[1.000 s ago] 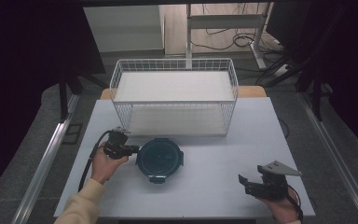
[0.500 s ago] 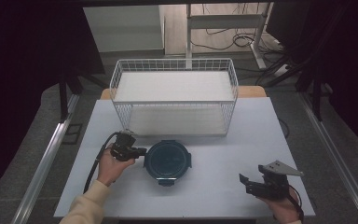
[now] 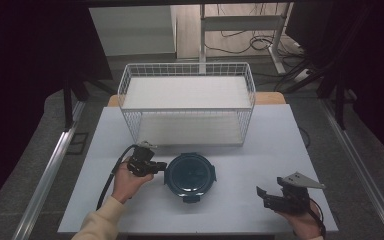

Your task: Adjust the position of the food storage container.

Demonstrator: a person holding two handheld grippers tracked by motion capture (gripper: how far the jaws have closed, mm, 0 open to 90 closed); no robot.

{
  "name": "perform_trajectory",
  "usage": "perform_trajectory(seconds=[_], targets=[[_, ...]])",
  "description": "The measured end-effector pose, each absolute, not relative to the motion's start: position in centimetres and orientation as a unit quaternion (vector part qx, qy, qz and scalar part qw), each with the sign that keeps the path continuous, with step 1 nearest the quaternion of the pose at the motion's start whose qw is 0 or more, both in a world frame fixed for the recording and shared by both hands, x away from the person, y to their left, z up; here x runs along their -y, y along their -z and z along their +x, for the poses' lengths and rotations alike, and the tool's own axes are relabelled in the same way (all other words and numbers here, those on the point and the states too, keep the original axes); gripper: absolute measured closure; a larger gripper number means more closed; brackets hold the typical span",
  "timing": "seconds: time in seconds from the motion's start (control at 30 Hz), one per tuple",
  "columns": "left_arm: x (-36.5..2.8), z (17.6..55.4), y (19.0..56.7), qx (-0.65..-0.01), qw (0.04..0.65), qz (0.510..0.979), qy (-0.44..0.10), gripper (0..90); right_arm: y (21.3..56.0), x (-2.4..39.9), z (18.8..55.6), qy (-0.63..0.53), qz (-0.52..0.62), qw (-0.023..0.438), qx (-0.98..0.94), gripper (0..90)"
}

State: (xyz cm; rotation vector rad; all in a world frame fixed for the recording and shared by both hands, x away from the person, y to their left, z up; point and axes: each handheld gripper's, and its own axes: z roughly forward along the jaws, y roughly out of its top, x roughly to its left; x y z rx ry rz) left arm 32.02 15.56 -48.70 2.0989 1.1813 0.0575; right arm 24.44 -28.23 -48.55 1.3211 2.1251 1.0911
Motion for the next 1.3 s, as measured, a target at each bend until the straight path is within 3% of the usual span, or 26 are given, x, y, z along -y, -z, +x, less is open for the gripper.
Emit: perform_trajectory(seconds=[0.37, 0.87, 1.1, 1.3], targets=[[-13.3, 32.4, 48.3, -0.450, 0.337, 0.825, -0.061, 90.0, 48.6, 28.3, 24.4, -0.391, 0.474, 0.204, -0.762, 17.3], [-11.8, 33.3, 48.3, -0.446, 0.345, 0.824, -0.054, 90.0, 48.5, 28.2, 24.4, -0.391, 0.474, 0.205, -0.762, 17.3], [-12.1, 33.8, 48.4, -0.441, 0.358, 0.822, -0.040, 90.0, 48.5, 28.3, 24.4, -0.392, 0.475, 0.204, -0.761, 17.3], [-14.3, 33.2, 46.7, -0.457, 0.389, 0.797, -0.062, 90.0, 48.3, 28.6, 24.2, -0.403, 0.477, 0.199, -0.755, 17.3]])
